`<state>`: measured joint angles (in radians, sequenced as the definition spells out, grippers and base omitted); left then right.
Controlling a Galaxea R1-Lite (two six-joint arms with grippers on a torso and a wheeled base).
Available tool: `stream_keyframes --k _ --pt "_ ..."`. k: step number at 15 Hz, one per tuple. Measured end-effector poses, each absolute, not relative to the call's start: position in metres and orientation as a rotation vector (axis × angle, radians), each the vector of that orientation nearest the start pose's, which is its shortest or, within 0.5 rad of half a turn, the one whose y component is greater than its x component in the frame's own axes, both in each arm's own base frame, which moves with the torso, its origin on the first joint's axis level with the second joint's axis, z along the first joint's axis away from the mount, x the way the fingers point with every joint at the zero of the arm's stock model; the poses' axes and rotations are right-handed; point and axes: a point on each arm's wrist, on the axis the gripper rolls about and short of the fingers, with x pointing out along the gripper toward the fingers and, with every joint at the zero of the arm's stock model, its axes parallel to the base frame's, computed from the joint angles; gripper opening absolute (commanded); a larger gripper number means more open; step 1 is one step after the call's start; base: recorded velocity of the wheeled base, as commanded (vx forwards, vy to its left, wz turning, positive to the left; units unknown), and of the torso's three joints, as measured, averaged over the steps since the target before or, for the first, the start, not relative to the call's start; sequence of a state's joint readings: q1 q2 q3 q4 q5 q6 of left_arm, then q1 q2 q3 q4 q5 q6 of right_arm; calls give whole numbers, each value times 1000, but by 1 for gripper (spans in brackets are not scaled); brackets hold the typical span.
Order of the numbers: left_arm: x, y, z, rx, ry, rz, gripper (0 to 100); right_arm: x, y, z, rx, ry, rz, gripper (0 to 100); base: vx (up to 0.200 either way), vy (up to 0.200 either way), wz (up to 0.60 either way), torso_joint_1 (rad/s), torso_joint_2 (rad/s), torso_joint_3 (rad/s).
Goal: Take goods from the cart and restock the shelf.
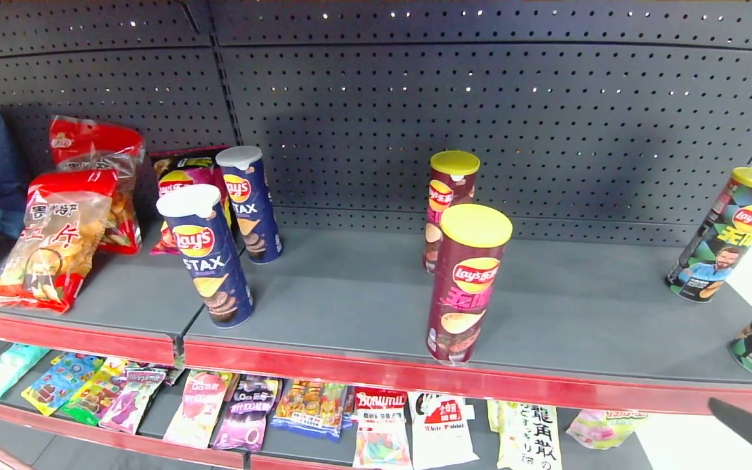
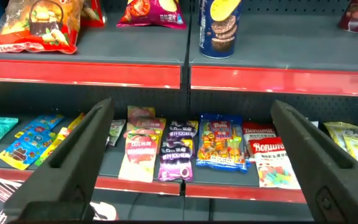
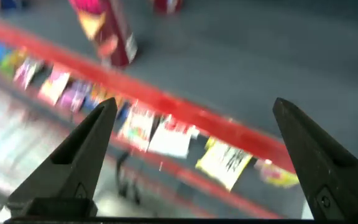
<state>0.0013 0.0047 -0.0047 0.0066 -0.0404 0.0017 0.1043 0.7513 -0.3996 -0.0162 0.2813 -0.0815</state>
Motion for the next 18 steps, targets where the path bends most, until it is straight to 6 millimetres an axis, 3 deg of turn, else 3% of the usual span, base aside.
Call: stream_keyframes --k 4,9,18 --pt "-23 -1 76 2 7 -38 100 120 31 169 -100 536 440 100 0 0 0 0 0 0" --pt "-23 -1 76 2 7 -38 100 189 59 156 -152 613 415 100 0 0 0 0 0 0" --pt "-23 -1 76 2 7 -39 100 247 101 130 -181 686 420 100 0 0 0 0 0 0"
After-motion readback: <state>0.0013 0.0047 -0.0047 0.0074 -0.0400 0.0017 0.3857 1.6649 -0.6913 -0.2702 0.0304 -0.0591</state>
